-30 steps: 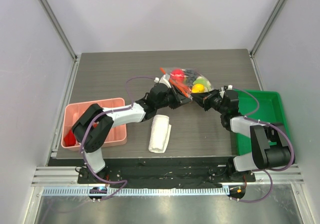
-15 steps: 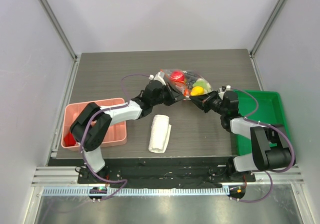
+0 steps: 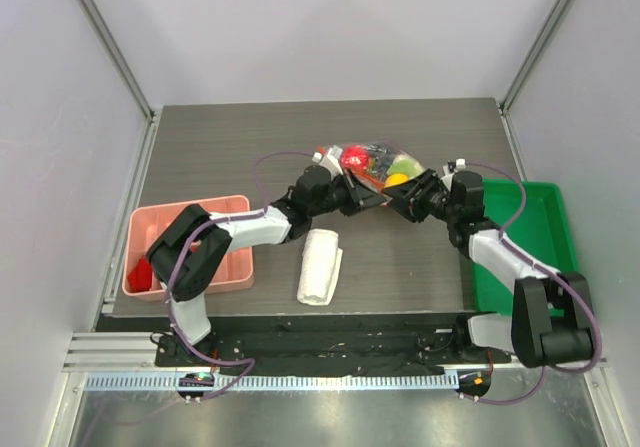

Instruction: Open the zip-top bag and remove the fake food

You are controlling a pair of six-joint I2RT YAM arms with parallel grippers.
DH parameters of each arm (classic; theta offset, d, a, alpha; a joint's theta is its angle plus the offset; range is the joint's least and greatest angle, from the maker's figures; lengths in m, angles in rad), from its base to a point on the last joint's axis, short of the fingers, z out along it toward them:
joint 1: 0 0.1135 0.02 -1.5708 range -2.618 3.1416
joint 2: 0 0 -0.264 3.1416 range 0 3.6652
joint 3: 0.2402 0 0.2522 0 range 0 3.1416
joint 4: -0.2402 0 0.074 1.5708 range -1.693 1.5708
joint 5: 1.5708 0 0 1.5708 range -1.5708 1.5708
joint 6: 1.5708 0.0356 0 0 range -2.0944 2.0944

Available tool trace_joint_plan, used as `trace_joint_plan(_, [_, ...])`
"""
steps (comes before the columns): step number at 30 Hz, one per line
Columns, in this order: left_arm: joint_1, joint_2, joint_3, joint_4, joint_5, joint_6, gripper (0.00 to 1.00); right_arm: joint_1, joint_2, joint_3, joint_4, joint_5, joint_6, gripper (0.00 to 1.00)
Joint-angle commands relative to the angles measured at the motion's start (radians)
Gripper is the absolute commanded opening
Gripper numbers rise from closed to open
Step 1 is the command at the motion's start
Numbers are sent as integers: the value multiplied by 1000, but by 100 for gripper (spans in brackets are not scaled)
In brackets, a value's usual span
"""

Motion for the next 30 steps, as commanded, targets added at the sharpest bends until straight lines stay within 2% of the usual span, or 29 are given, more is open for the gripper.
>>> trace_joint_plan(1, [-44,17,38,61,-11,-6,0,8,-141,-57,-93,52,83,48])
trace_joint_plan(3, [-55,16,38,47,-31,1,0,10,-171,-98,-79,78,137,47])
trace_joint_plan(4, [-61,12,37,35,-40,8,0,8,-189,-104,-92,86,183,40])
trace_joint_plan(7, [-70,-7,22,22,-72,23,0,8,-212,-155,-99,111,252,36])
trace_joint_plan(9, [-73,-21,-1,28,-83,18,0,8,-231,-207,-73,118,312,38])
trace_joint_plan(10, [-76,-35,-9,28,-100,20,0,8,-229,-221,-57,117,324,43])
trace_joint_plan(13, [-88,-70,-41,7,-133,31,0,8,-218,-262,-7,79,381,48])
trace_joint_plan(16, [-102,-87,-58,-10,-167,37,0,7,-237,-264,-33,81,392,49])
trace_joint_plan(23, [-124,-93,-72,-16,-193,28,0,8,-272,-269,-80,114,444,44])
trace_joint_plan(30, [-153,-106,-94,-10,-230,20,0,25,-264,-287,-28,118,514,42])
